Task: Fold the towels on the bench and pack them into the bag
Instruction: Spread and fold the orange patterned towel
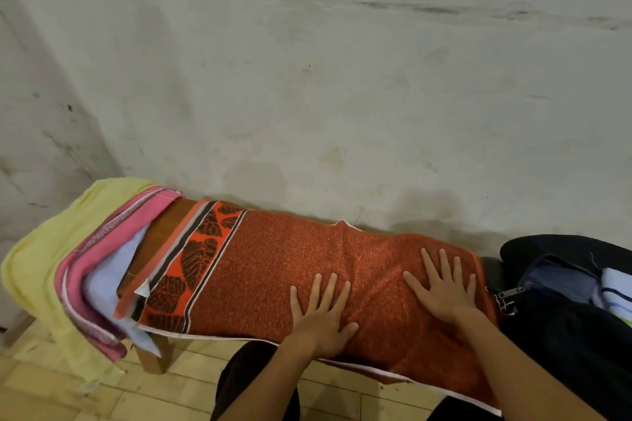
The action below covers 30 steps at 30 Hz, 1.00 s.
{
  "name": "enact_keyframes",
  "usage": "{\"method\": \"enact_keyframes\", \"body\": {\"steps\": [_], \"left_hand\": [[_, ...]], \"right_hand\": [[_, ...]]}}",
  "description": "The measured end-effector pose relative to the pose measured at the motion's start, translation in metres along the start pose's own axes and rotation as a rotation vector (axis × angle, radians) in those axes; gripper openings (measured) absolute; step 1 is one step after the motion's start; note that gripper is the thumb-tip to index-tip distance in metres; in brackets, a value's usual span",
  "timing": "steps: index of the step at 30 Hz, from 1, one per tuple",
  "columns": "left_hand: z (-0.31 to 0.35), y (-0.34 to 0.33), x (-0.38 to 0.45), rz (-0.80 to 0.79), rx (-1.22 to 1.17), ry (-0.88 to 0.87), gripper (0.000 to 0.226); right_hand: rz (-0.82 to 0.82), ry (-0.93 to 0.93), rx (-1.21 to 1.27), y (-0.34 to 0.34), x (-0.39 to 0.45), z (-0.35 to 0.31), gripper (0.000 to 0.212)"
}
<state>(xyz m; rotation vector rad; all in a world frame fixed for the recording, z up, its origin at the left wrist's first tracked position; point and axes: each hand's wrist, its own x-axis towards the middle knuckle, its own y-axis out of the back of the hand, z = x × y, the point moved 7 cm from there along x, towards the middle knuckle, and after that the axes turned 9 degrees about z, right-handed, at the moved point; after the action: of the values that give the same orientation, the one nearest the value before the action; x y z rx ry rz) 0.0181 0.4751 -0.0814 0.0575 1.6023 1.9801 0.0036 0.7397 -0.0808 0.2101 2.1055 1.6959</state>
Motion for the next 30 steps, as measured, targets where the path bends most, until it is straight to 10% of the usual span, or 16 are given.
{"method": "enact_keyframes", "body": {"steps": [4, 10, 30], "left_hand": [[-0.004, 0.003, -0.016, 0.073, -0.119, -0.02, 0.077], [-0.082, 0.061, -0.02, 0.584, -0.168, 0.201, 0.089], [-0.178, 0.055, 0.003, 0.246, -0.036, 0.427, 0.107]], "right_hand": [[0.166, 0.015, -0.033, -0.001, -0.02, 0.012, 0.084], [0.205, 0.024, 0.017, -0.002, -0.035, 0.002, 0.085], [0.269, 0.09, 0.028, -0.007, -0.04, -0.018, 0.089]]}}
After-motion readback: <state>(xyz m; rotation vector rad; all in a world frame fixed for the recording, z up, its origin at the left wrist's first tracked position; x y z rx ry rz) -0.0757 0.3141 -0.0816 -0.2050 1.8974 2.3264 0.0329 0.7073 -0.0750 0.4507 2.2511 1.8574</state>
